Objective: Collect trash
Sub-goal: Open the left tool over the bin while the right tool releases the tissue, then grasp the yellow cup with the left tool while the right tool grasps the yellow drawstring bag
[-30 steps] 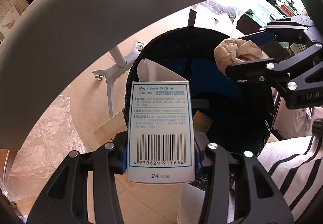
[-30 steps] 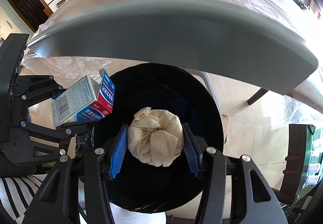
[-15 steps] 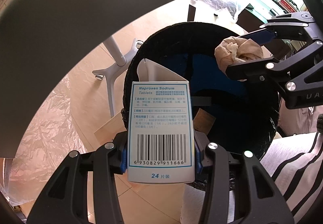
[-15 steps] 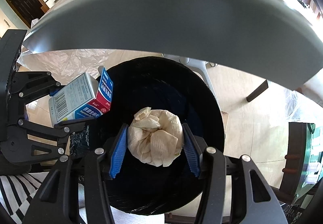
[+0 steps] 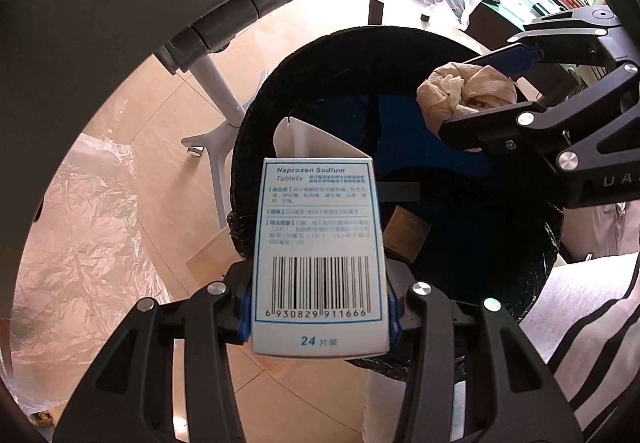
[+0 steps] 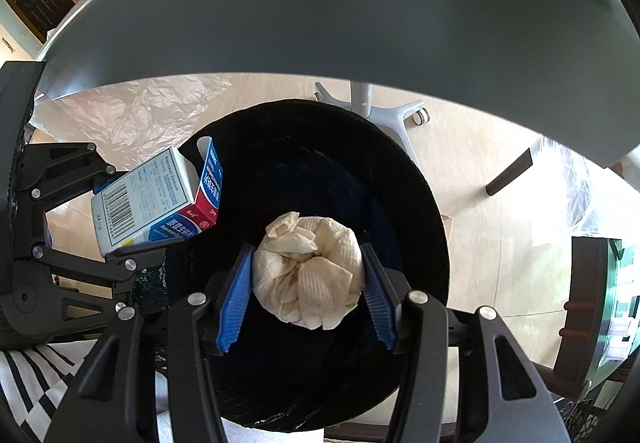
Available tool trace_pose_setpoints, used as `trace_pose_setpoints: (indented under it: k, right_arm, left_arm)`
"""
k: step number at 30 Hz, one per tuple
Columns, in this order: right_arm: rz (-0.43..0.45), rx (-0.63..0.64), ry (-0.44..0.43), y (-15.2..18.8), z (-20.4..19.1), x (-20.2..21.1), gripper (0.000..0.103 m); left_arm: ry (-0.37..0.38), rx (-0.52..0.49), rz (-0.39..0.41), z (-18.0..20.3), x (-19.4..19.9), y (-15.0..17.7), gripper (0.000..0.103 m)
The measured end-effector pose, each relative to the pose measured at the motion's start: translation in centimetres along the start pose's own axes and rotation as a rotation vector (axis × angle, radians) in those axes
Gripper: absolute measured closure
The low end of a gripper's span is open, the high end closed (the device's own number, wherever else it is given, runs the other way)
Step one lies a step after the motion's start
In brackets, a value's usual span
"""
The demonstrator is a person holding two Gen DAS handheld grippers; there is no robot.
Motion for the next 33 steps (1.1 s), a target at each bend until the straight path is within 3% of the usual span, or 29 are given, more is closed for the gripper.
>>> trace_pose_setpoints:
  k: [3,5,6,10,15,19,24,26,28,33]
  right_arm:
    - [0.003,0.001,-0.006,0.0,0.0,0.0,0.051]
    - [0.006,-0.001,-0.003,0.1,0.2,0.0,0.049]
    - [0.003,-0.005,-0.008,0.1,0.2,0.0,0.046]
    - [0.003,-0.005,-0.009,0.6,0.5,0.4,0.035]
    - [0.021,-0.007,0.001,1.1,1.3,2.2,0.033]
    - [0.083,-0.003,-0.038,1.0,1.3,6.2,0.033]
    - [0.248,0.076,-0.039,-1.5,0.6,12.8,0.023]
    - [0.31,0.091,-0.018,-3.3,0.7,14.8,0.015]
    - [0.351,0.048,-0.019,-5.9,1.4,16.0,0.014]
    - [0.292,-0.246,-0.284,-11.5,3.2,15.2,0.014]
  left_arm:
    - [0.017,-0.002,0.033,-0.1,0.4,-0.1,0.054]
    - [0.028,0.006,0.048,-0.1,0.7,-0.2,0.034]
    - [0.03,0.007,0.056,0.0,0.8,-0.4,0.03]
    - [0.034,0.015,0.067,0.0,1.4,-0.2,0.029]
    - [0.039,0.037,0.103,-0.2,3.4,0.0,0.029]
    - [0.061,0.039,0.177,0.0,7.4,-0.2,0.028]
    - [0.068,0.015,0.349,-0.4,14.5,-2.3,0.011]
    - [0.037,0.014,0.403,-1.0,16.3,-3.6,0.005]
    - [-0.067,0.022,0.437,-2.7,17.3,-5.2,0.005]
    - [-0.231,0.036,0.462,-6.6,16.4,-8.3,0.005]
Point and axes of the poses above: each gripper's, at about its wrist camera, not at the fingertips, and x roughly against the way its jaws point, z to its right, y to its underside, the point moved 9 cm from there along -x, roughly the way its jaws point, and after that the axes turned 5 degrees about -x, right-handed, at the moved point
